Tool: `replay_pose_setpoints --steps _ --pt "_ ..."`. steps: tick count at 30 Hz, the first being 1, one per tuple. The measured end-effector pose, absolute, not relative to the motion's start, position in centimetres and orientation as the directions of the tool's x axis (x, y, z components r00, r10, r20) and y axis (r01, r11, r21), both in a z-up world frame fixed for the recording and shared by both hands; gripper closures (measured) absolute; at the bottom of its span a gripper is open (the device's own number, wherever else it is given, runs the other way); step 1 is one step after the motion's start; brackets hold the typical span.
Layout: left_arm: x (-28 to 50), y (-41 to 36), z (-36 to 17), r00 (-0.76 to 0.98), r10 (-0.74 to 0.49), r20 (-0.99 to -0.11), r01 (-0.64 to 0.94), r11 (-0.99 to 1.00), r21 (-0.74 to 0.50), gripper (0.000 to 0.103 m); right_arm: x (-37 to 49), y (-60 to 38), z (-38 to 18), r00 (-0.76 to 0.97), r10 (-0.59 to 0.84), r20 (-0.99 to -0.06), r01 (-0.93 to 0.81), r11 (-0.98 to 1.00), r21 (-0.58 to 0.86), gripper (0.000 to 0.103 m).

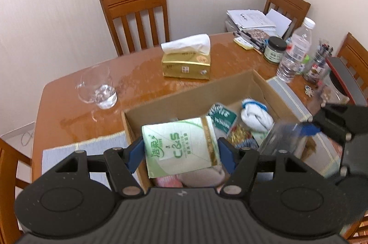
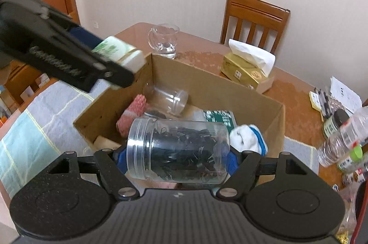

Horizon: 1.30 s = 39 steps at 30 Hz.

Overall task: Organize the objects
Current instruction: 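Drop the C&S pack into the box with the left tool while the right tool drops the jar in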

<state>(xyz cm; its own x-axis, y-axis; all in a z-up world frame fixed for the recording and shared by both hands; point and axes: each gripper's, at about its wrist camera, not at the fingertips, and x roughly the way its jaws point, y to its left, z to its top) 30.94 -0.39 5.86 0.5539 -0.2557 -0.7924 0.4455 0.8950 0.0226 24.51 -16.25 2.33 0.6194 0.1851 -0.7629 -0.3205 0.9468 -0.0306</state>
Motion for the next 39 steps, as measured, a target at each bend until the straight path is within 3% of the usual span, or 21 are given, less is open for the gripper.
replay_pose_setpoints --steps 2,5,10,12,14,30,39 --pt "31.8 -0.9 5.7 0.553 -0.260 -0.792 0.454 0.891 0.025 0.036 25.1 -15.8 2.3 0.618 0.185 -0.764 -0.324 0.945 -0.033 0.017" --pt "33.0 -2.0 5.2 0.549 -0.259 -0.794 0.461 0.887 0.030 0.036 25.3 -15.6 2.2 0.627 0.182 -0.758 -0.326 0.945 -0.042 0.001" --pt "35.0 -3.9 4.4 0.557 -0.265 -0.787 0.460 0.887 0.027 0.033 25.3 -15.9 1.4 0.616 0.146 -0.774 -0.308 0.949 -0.066 0.000" --pt "35.6 -4.5 4.4 0.556 -0.274 -0.785 0.460 0.888 0.016 0.011 25.3 -16.5 1.0 0.606 0.139 -0.783 -0.291 0.955 -0.056 0.000" --pt "35.9 -4.7 4.4 0.579 -0.280 -0.766 0.450 0.893 0.014 0.004 25.2 -17.0 0.8 0.601 0.131 -0.788 -0.270 0.962 -0.046 0.000" --pt "31.2 -0.6 5.1 0.675 -0.219 -0.705 0.356 0.933 0.051 0.001 25.2 -19.1 1.0 0.585 0.069 -0.808 -0.163 0.986 -0.034 0.000" --pt "25.7 1.6 1.9 0.592 -0.137 -0.794 0.233 0.972 0.006 0.001 24.1 -20.1 0.6 0.568 -0.017 -0.823 -0.047 0.998 -0.053 0.000"
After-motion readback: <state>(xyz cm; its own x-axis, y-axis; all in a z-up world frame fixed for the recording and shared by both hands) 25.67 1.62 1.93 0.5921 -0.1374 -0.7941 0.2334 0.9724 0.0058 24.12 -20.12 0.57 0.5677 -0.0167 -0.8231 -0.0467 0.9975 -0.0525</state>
